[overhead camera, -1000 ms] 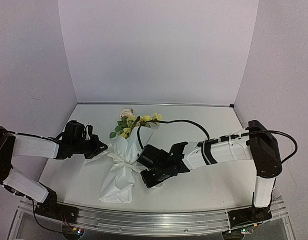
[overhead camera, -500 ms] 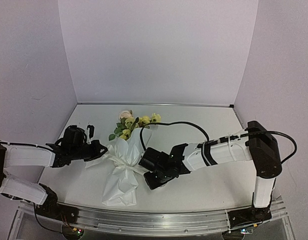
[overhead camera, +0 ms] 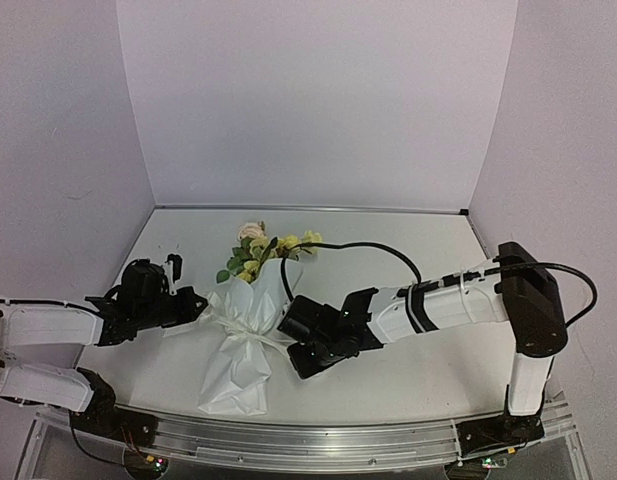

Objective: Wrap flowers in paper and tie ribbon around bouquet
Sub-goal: Tie the ribbon around the folded bouquet.

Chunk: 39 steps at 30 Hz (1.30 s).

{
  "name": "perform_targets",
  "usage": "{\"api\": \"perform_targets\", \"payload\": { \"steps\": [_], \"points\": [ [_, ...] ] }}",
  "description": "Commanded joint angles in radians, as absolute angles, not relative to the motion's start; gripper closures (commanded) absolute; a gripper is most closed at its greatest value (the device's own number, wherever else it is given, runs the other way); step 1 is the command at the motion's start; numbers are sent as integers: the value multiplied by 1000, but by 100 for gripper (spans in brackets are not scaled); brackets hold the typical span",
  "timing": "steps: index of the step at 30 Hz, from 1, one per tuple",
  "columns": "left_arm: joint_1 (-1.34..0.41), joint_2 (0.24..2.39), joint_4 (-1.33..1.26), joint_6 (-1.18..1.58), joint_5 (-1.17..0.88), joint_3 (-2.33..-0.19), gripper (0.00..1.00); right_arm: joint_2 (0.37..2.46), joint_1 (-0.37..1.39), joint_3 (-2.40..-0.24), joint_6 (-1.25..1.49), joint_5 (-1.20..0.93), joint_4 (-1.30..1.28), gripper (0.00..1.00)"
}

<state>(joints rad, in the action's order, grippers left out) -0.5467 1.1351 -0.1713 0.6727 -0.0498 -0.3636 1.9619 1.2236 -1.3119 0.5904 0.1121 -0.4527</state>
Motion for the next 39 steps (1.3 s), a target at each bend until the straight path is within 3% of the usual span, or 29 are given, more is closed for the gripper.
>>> {"api": "perform_targets", "payload": {
  "steps": [1, 19, 32, 34, 35, 39],
  "points": [
    [-487, 1136, -239, 755, 59, -308, 100, 1917, 1221, -1241, 650, 164, -633, 100],
    [-270, 1276, -377, 871, -192, -212, 100, 1837, 1130, -1069, 814, 200, -643, 100],
    [-346, 1359, -454, 880, -300, -251, 100, 1795, 1144, -1073, 759, 180, -601, 100],
    [-347, 1359, -414, 879, -299, -266, 100, 1786, 1157, -1081, 748, 175, -589, 95],
    [-347, 1351, -388, 879, -288, -277, 99, 1782, 1162, -1090, 741, 175, -588, 87],
    [-346, 1246, -284, 866, -230, -296, 73, 1750, 1170, -1102, 725, 161, -574, 58]
  ]
}}
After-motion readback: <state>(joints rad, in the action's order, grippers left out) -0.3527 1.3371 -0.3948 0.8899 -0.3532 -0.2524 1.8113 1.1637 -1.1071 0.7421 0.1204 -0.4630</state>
